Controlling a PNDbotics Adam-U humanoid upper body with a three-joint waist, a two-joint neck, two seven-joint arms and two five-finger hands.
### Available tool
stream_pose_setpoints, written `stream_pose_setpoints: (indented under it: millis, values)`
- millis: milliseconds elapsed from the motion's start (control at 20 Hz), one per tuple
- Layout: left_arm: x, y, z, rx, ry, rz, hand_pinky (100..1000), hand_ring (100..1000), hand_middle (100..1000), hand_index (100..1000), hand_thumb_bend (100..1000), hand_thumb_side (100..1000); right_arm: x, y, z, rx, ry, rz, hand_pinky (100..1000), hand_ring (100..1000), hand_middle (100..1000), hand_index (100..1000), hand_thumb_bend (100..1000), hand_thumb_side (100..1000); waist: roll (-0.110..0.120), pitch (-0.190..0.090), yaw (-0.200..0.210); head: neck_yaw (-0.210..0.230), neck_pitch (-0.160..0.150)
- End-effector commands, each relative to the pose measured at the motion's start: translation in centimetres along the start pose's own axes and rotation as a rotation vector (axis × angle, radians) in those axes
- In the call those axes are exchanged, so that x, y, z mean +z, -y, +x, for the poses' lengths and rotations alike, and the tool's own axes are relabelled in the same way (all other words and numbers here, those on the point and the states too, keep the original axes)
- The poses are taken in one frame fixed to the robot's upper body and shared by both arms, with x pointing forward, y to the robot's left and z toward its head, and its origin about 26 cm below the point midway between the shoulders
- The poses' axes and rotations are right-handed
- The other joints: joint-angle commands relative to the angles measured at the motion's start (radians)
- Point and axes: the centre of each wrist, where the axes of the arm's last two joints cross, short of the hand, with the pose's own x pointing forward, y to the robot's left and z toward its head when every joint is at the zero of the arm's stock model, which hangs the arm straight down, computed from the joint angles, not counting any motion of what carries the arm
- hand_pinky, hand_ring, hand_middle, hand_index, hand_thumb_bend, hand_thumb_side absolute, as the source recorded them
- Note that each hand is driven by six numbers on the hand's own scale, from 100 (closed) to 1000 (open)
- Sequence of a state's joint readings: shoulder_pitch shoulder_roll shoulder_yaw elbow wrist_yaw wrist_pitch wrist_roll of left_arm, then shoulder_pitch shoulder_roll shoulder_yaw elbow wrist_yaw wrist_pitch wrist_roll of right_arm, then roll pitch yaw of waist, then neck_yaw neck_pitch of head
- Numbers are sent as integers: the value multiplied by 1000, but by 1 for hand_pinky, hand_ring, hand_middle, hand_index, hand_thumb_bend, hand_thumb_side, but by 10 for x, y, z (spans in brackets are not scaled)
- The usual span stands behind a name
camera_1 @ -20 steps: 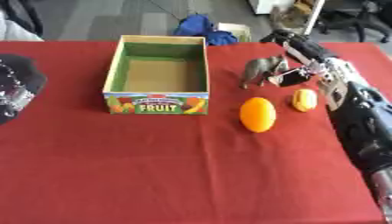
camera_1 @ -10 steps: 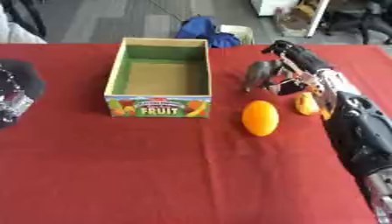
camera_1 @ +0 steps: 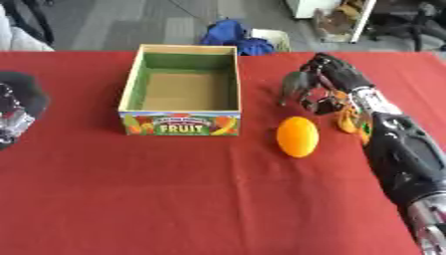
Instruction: Pick up objects on the table and place them in the box.
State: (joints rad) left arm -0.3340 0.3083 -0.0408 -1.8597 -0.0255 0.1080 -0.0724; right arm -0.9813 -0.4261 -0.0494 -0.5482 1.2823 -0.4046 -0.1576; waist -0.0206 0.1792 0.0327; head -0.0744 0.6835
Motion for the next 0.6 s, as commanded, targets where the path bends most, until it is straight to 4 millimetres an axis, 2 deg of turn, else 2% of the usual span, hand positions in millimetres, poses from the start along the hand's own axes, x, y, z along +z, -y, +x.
stream_pose_setpoints:
  millis: [50,450,550,600]
  values:
    - [-3,-4,10,-16,37,-9,620,630,552,670,534,368,-3,7,-2,22,1,-8,861,966,715,770,368,116,3,-12,2,-7,-13]
    - [-3,-3,10,-14,37,-11,620,630,552,670,533,369,-3,4,1,38,7,-14,761,897,557,673,371,113,3,-10,3,-11,-12]
    - [-4,-3,10,-14,38,-11,620,630,552,670,533,369,-3,2,1,42,7,1,761,908,580,700,369,120,4,-10,4,-12,-13]
    - [-4,-3,10,-14,38,-11,620,630,552,670,534,369,-2,1,1,43,7,13,767,934,630,749,367,125,4,-10,4,-12,-14]
